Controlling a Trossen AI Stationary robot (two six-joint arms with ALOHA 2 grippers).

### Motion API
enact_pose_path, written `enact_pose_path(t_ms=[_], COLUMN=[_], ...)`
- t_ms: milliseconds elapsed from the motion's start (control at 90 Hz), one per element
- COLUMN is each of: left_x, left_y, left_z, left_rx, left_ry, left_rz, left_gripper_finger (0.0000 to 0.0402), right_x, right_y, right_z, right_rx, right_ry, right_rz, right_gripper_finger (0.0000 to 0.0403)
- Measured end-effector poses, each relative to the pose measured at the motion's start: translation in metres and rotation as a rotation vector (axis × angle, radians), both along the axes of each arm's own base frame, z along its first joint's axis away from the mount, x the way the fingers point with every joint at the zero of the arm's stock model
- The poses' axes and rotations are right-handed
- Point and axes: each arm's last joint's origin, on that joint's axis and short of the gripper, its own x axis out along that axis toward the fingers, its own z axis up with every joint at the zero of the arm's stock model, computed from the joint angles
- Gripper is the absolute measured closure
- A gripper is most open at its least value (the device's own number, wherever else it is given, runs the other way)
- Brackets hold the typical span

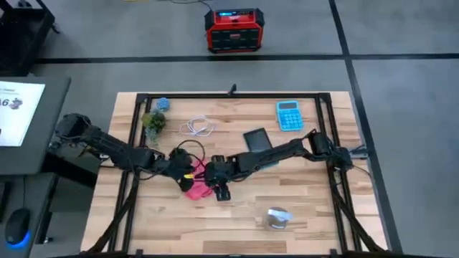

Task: Apply microfiber cloth
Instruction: Fold the pink microfiber cloth

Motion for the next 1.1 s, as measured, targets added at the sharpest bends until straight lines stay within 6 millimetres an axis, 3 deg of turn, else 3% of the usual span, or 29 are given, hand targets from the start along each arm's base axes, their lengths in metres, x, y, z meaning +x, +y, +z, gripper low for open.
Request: enact_pose_path(t_ms=[89, 300, 678, 911, 1100], left_x=[0.003, 0.008, 0.030, 0.045, 0.044], left_y=[-0.003, -0.009, 0.001, -0.007, -0.007], left_z=[0.003, -0.007, -0.030, -0.024, -0.021], left_rx=[0.018, 0.324, 0.229, 0.338, 0.393], left_ry=[-0.025, -0.003, 0.150, 0.160, 0.182], left_rz=[-0.170, -0.518, -0.591, -0.595, -0.562], left_gripper_finger=[0.0400, 0.0373, 0.0273, 0.0263, 0.0265], right_x=[0.000, -0.001, -0.003, -0.002, -0.003], right_y=[0.001, 0.003, 0.002, 0.003, 0.006], right_z=[0.001, 0.000, -0.001, 0.000, -0.001], right_rx=[0.003, -0.011, 0.005, 0.007, 0.000], right_ry=[-0.008, 0.003, 0.028, 0.020, 0.024], right_rz=[0.000, -0.004, -0.032, -0.032, -0.022], right_gripper_finger=[0.0181, 0.0181, 0.0181, 0.0181, 0.0181])
